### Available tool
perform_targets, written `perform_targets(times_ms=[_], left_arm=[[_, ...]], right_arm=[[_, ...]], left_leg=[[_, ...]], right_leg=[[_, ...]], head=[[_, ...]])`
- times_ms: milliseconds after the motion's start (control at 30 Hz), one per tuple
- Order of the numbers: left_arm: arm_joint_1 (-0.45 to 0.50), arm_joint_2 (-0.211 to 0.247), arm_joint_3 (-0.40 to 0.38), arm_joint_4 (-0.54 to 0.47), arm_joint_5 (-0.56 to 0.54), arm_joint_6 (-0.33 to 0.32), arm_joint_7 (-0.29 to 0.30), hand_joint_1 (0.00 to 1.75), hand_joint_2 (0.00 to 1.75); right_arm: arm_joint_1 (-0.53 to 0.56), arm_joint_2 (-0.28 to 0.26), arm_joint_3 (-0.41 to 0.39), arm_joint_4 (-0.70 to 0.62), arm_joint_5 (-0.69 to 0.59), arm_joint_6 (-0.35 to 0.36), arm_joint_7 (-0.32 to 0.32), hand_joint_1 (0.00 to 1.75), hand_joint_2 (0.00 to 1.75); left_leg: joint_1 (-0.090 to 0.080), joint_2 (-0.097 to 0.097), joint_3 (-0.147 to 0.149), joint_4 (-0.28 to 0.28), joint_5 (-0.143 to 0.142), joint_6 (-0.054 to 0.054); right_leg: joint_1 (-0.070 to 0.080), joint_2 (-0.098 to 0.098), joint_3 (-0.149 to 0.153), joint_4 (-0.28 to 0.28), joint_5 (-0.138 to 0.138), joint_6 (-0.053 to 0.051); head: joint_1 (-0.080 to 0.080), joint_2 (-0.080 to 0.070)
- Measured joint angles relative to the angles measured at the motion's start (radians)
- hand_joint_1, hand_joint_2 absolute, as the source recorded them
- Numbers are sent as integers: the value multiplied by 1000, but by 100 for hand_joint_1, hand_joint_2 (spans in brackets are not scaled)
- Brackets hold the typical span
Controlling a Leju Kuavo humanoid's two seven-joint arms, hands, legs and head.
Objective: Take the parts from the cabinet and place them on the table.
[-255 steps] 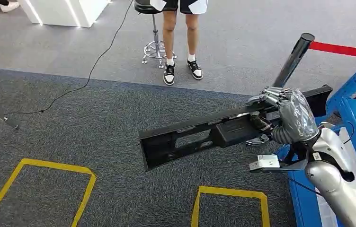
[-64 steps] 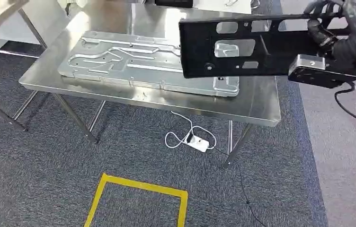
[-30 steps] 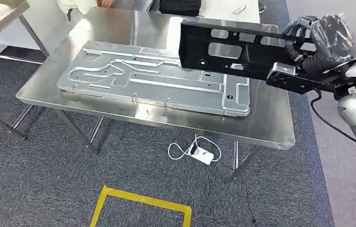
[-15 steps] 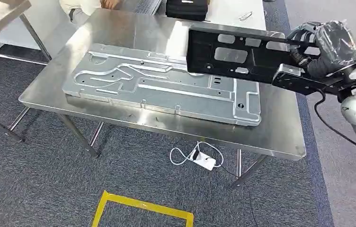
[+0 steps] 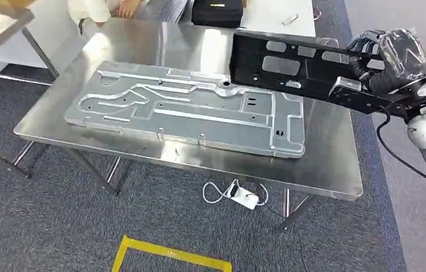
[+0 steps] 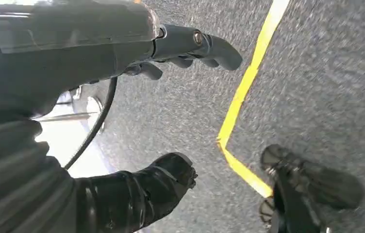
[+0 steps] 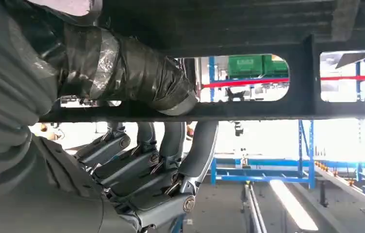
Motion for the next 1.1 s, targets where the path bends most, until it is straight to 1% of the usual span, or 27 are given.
perform_targets(times_ms=[33, 67, 100, 167, 200, 233, 267, 300, 333, 400, 433, 467, 533, 567, 600, 633, 700, 733, 767, 800, 833, 900, 933, 967, 1033, 1067, 1100], left_arm=[[0, 0, 0, 0, 0, 0, 0, 0, 175], [1, 0, 0, 0, -2, -2, -2, 0, 175], [3, 0, 0, 0, -4, -3, -2, 0, 175], [3, 0, 0, 0, -8, -3, -2, 0, 175], [5, 2, 1, 0, -8, -3, -2, 0, 175], [4, 4, 1, 0, -8, -4, -2, 0, 175], [4, 4, 1, 0, -8, -4, -2, 0, 175], [2, 4, 1, -1, -9, -3, -2, 0, 175], [3, 5, 1, -1, -9, -3, -2, 0, 175], [2, 5, 2, -1, -9, -3, -2, 0, 175], [4, 5, 2, -1, -10, -4, 0, 0, 175], [4, 5, 2, -1, -10, -4, 1, 0, 175], [3, 5, 6, -1, -11, -5, 3, 0, 175], [0, 5, 8, -1, -11, -7, 4, 0, 175], [-1, 5, 8, -1, -13, -7, 5, 0, 175], [-2, 5, 9, -1, -14, -7, 6, 0, 175], [-2, 5, 11, -1, -15, -7, 7, 0, 175], [2, 6, 12, -1, -18, -7, 7, 0, 175], [-1, 8, 13, -2, -22, -7, 7, 0, 175], [-3, 9, 14, -2, -24, -7, 6, 0, 175], [-2, 9, 14, -2, -25, -7, 6, 0, 175], [-7, 10, 14, -2, -26, -6, 5, 0, 175], [-7, 10, 14, -2, -26, -5, 5, 0, 175], [-8, 10, 14, -2, -26, -4, 3, 0, 175], [-6, 13, 15, -2, -26, -2, 6, 0, 175], [-6, 13, 15, -2, -26, -2, 7, 0, 175], [-4, 13, 15, -2, -26, -3, 8, 0, 175]], right_arm=[[2, 5, 0, 5, 3, 0, -1, 175, 175], [3, 11, 0, 11, 5, 0, -3, 175, 175], [3, 19, 0, 16, 9, 2, -6, 175, 175], [2, 27, 0, 23, 10, 3, -10, 175, 175], [1, 33, 0, 28, 11, 3, -10, 175, 175], [-3, 39, 1, 34, 14, 4, -10, 175, 175], [-6, 47, 3, 37, 19, 6, -10, 175, 175], [-5, 51, 3, 39, 23, 5, -9, 175, 175], [-3, 56, 4, 42, 26, 5, -10, 175, 175], [-4, 63, 4, 47, 26, 4, -9, 175, 175], [-8, 68, 4, 50, 27, 5, -8, 175, 175], [-14, 79, 5, 55, 29, 5, -6, 175, 175], [-16, 109, 7, 74, 41, 4, 0, 175, 175], [-14, 127, 14, 87, 47, 4, 3, 175, 175], [-13, 139, 19, 95, 48, 3, 6, 175, 175], [-14, 151, 23, 103, 48, 3, 9, 175, 175], [-24, 173, 27, 114, 51, 3, 10, 175, 175], [-34, 190, 31, 129, 52, 3, 10, 175, 175], [-48, 208, 35, 142, 55, 5, 10, 175, 175], [-56, 228, 39, 154, 58, 5, 11, 175, 175], [-62, 244, 42, 168, 61, 6, 9, 175, 175], [-77, 274, 50, 194, 63, 6, 6, 175, 175], [-86, 288, 51, 207, 63, 7, 5, 175, 175], [-100, 304, 56, 223, 63, 7, 2, 175, 175], [-115, 333, 68, 251, 63, 8, -3, 175, 175], [-115, 343, 75, 265, 63, 8, -7, 175, 175], [-114, 354, 82, 276, 63, 8, -9, 175, 175]], left_leg=[[0, 0, -46, 65, -10, 0], [0, 0, -70, 85, 3, 1], [0, 0, -68, 51, 48, 5], [-2, 0, -15, -95, 155, 17], [-7, 0, 12, -173, 190, 28], [-12, -1, 23, -174, 176, 33], [-12, -1, 36, -202, 168, 34], [-15, -1, 33, -202, 161, 33], [-16, -2, 34, -204, 160, 34], [-4, -2, 60, -237, 163, 42], [-4, -3, 70, -242, 162, 45], [-3, -2, 74, -242, 159, 49], [-3, -1, 82, -241, 148, 51], [-3, -1, 87, -239, 142, 50], [-3, -1, 94, -236, 135, 49], [-1, -2, 103, -231, 125, 47], [2, -5, 122, -220, 101, 38], [0, -4, 119, -219, 95, 30], [-2, -3, 114, -209, 90, 21], [-2, -3, 110, -211, 93, 17], [-2, -2, 111, -217, 92, 16], [0, 0, 111, -215, 79, 3], [2, 0, 106, -185, 71, -2], [3, 0, 69, -119, 48, -6], [4, 1, -29, 41, 1, -11], [4, 1, -67, 89, 0, -11], [3, 1, -84, 92, 23, -9]], right_leg=[[2, 0, 4, 0, -5, -2], [3, 1, 9, 1, -10, -2], [5, 3, 18, 2, -16, -2], [9, 4, 38, 2, -29, -1], [10, 3, 46, 1, -37, 0], [14, 3, 46, 0, -40, 3], [15, 6, 42, 2, -41, 7], [8, 5, 39, -1, -40, 12], [10, 5, 41, -6, -40, 17], [8, 3, 48, -8, -53, 28], [6, 3, 36, 31, -69, 31], [7, 3, -1, 99, -96, 34], [3, 3, -98, 253, -141, 42], [0, 3, -137, 301, -141, 45], [-4, 2, -147, 292, -111, 47], [-7, 2, -132, 237, -57, 49], [-13, 0, -65, 61, 59, 51], [-8, 0, -59, 59, 36, 49], [-1, 3, -42, 26, 30, 40], [0, 2, -49, 30, 24, 28], [1, 3, -51, 29, 21, 22], [-4, 4, -38, 18, 18, 10], [-3, 4, -30, 14, 14, 3], [-3, 2, -23, 13, 9, -4], [2, 2, -10, 13, -1, -12], [4, 3, -3, 13, -7, -13], [7, 4, 7, 13, -14, -15]], head=[[0, 0], [0, 0], [0, 0], [0, 0], [1, 0], [2, 0], [0, 0], [3, 0], [1, 0], [2, 0], [2, 0], [2, 0], [2, 0], [2, 0], [3, 0], [2, 0], [3, 0], [3, 0], [3, 0], [2, 0], [3, 0], [3, 0], [2, 0], [2, 0], [2, 0], [2, 0], [2, 0]])
